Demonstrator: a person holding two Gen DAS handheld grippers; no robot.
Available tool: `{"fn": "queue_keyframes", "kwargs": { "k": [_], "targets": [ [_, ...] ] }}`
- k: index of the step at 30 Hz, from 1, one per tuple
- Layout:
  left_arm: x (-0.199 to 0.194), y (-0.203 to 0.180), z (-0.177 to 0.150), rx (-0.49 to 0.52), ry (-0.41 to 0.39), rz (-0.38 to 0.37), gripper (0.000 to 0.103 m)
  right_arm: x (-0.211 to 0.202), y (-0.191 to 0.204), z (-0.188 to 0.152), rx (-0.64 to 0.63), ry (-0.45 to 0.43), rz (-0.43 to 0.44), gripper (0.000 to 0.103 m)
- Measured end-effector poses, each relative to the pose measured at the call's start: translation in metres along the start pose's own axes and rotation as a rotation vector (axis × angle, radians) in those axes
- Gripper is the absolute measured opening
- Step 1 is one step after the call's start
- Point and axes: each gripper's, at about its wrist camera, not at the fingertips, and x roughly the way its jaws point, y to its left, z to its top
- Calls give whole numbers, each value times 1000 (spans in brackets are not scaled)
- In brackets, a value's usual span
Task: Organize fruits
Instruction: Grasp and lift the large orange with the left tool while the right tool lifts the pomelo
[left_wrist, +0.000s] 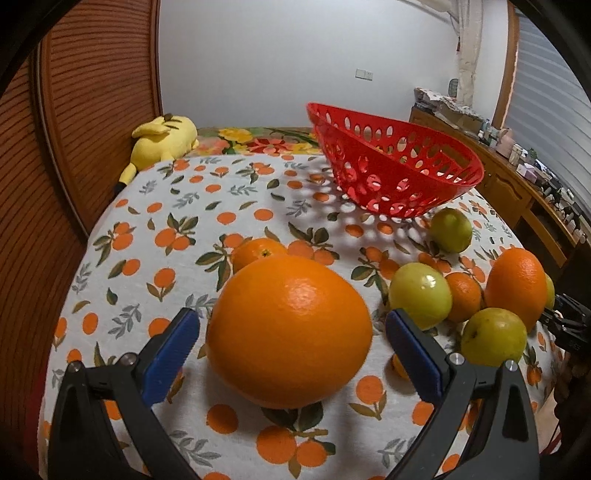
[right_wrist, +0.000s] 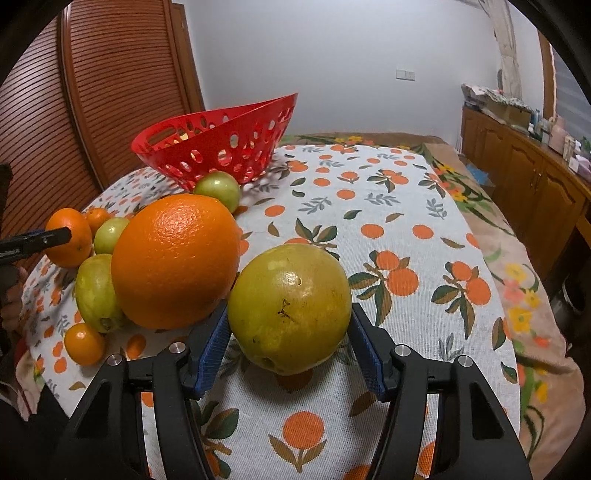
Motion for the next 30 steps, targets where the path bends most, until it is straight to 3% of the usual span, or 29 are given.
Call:
{"fn": "queue_keyframes", "kwargs": {
  "k": [5,10,19,30],
  "targets": [
    [3,5,-1,-21,7,-33,101,-2,-2,-1,-1,1,-3,64],
    [4,8,0,-34,12,-65,91,-5,-4,-2,6,1,-7,64],
    [-4,9,-6,-43,-13,-89,89,-15,-7,-1,1,-17,-7,64],
    [-40,-8,1,-8,-99,-136,88,-32,4,16,-25,-64,26,64]
  ]
}}
